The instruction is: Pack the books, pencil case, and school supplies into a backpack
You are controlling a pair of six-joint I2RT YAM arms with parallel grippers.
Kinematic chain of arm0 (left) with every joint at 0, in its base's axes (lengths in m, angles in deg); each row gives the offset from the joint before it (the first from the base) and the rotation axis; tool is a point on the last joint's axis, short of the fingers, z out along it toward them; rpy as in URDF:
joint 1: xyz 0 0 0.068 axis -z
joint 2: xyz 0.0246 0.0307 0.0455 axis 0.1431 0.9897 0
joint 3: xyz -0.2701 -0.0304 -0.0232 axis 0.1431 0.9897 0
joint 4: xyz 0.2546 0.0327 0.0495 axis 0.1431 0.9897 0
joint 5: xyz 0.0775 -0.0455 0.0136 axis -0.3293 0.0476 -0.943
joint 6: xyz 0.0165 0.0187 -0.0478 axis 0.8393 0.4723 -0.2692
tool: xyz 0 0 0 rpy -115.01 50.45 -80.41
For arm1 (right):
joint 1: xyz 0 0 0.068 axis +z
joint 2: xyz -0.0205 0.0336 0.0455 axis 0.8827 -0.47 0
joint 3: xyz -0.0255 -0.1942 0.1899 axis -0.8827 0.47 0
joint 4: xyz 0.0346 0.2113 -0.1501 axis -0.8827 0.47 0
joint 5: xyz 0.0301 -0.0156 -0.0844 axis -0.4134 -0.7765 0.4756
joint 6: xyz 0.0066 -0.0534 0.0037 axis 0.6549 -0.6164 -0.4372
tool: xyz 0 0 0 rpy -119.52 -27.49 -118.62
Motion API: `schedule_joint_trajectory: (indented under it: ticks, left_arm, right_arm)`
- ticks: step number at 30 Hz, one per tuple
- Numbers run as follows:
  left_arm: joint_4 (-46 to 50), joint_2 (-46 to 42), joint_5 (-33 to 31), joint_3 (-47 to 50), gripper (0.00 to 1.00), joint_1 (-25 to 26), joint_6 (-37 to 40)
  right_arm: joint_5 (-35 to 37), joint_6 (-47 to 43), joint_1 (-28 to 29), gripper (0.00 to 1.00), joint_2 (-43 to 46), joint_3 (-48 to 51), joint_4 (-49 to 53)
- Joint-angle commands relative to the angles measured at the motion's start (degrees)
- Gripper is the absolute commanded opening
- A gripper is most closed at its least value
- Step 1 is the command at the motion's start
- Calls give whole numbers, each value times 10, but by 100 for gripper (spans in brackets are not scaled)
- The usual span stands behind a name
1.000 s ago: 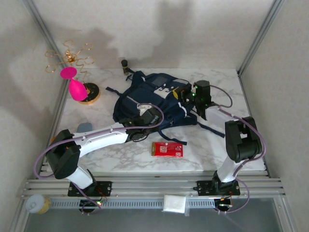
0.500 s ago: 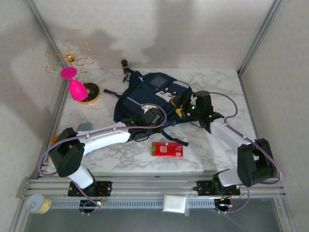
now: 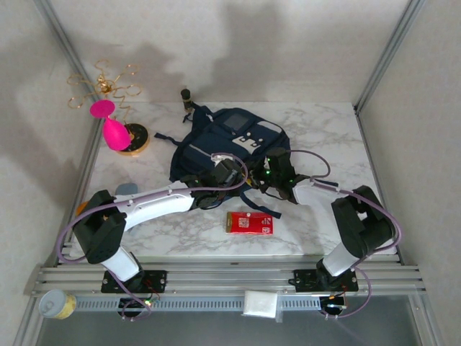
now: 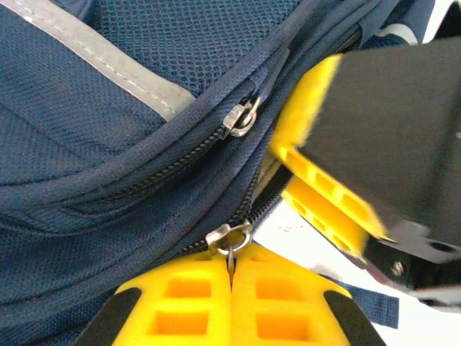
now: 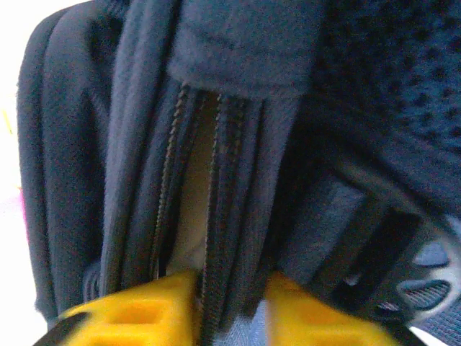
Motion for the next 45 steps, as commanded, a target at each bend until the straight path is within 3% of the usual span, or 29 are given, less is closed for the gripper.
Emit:
schedule_joint_trajectory:
  ticks: [1, 4, 7, 10, 15, 17, 19, 22, 24, 28, 34, 37, 41, 45]
  left_arm:
    - [-2, -19, 6, -2, 0, 5, 20]
    - [29, -30, -14, 1, 0, 2, 18]
    - [72, -50, -31, 6, 0, -7, 11]
    - [83, -81, -30, 31, 0, -19, 13]
    - [74, -104, 20, 72, 0, -45, 41]
    - [49, -89, 58, 76, 0, -46, 59]
    - [13, -70, 98, 73, 0, -44, 72]
    - [-23, -48, 116, 68, 0, -43, 63]
    - [-50, -45, 128, 70, 0, -42, 56]
    - [-67, -42, 130, 66, 0, -41, 52]
    - [-85, -44, 126, 71, 0, -41, 52]
    - [-83, -45, 126, 71, 0, -42, 50]
    - [-84, -49, 120, 72, 0, -42, 48]
    - [-84, -50, 119, 74, 0, -42, 50]
  right_arm:
    - [29, -21, -2, 12, -11, -18, -31]
    - [26, -56, -24, 0, 10, -8, -20]
    - [7, -116, -58, 0, 37, -6, 16]
    - [-61, -205, -112, 0, 48, -25, 75]
    - [-167, -323, -229, 0, 51, -67, 158]
    - [-170, -343, -249, 0, 41, -100, 182]
    - [-106, -369, -237, 0, 42, -134, 223]
    - [-87, -346, -211, 32, 54, -129, 239]
    - [-87, -315, -197, 43, 75, -109, 245]
    - [-18, -271, -137, 58, 134, -72, 271]
    - [8, -133, -45, 68, 168, -4, 168]
    - [22, -83, -19, 67, 158, 9, 142]
    - [103, -78, 9, 70, 206, 9, 185]
    - [115, -54, 23, 72, 241, 52, 197]
